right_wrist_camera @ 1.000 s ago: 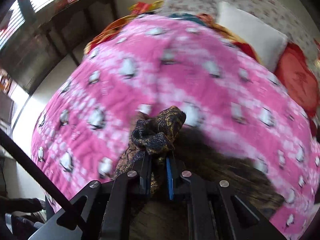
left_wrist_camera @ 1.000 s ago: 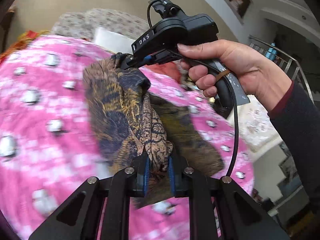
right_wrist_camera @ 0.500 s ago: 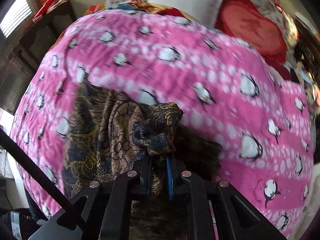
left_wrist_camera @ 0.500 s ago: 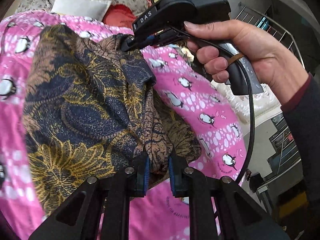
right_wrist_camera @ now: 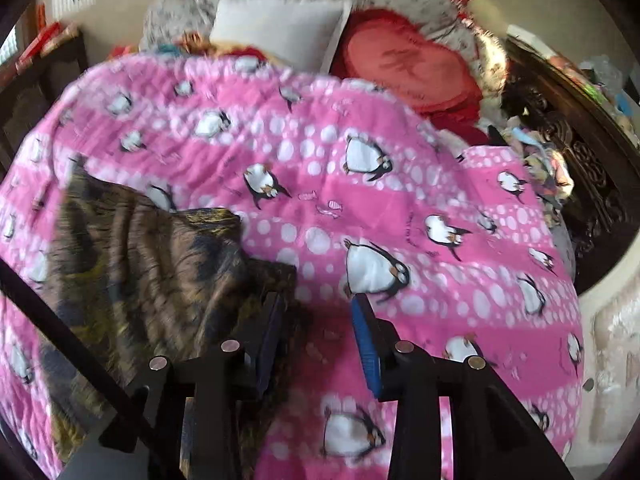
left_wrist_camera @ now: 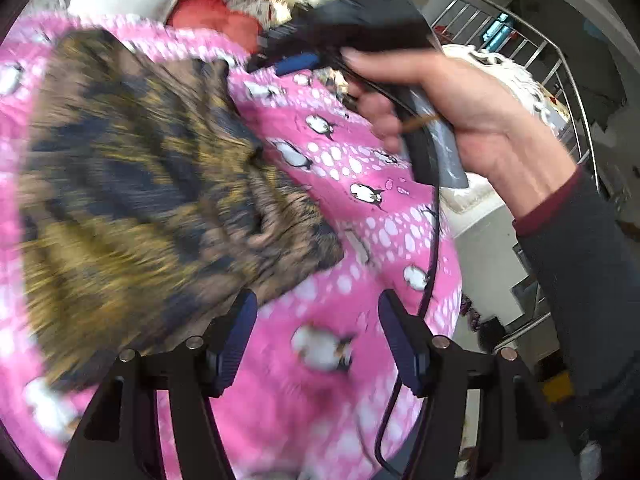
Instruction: Fold small clothes
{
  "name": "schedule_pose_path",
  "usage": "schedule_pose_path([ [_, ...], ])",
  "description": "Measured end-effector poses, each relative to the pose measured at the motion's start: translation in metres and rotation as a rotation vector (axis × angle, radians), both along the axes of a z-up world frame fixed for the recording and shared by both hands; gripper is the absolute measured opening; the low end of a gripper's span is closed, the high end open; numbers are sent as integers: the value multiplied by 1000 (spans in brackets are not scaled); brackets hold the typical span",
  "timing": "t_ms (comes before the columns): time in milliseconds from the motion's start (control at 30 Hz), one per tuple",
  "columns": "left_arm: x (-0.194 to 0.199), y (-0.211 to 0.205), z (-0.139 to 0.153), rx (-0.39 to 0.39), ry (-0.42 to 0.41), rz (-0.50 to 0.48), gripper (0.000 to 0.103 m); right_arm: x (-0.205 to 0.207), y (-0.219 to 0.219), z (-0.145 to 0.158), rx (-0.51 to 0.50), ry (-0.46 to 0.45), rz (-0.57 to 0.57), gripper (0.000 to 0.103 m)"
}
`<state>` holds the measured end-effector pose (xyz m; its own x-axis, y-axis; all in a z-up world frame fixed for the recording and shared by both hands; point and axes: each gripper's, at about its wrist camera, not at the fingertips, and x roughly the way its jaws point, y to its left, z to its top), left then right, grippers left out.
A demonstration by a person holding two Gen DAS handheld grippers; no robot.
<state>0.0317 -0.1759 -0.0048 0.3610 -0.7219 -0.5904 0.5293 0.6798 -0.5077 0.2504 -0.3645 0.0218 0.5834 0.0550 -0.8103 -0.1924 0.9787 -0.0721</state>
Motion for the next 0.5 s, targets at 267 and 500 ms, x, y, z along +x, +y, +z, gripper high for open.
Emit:
schedule_pose_path([
  [267, 13, 78, 1, 196, -49, 240, 22, -108, 59, -8, 188, 77, 473, 39],
  [500, 18, 64, -28, 305, -33, 240, 13, -120, 43, -79, -12, 133, 411, 29],
])
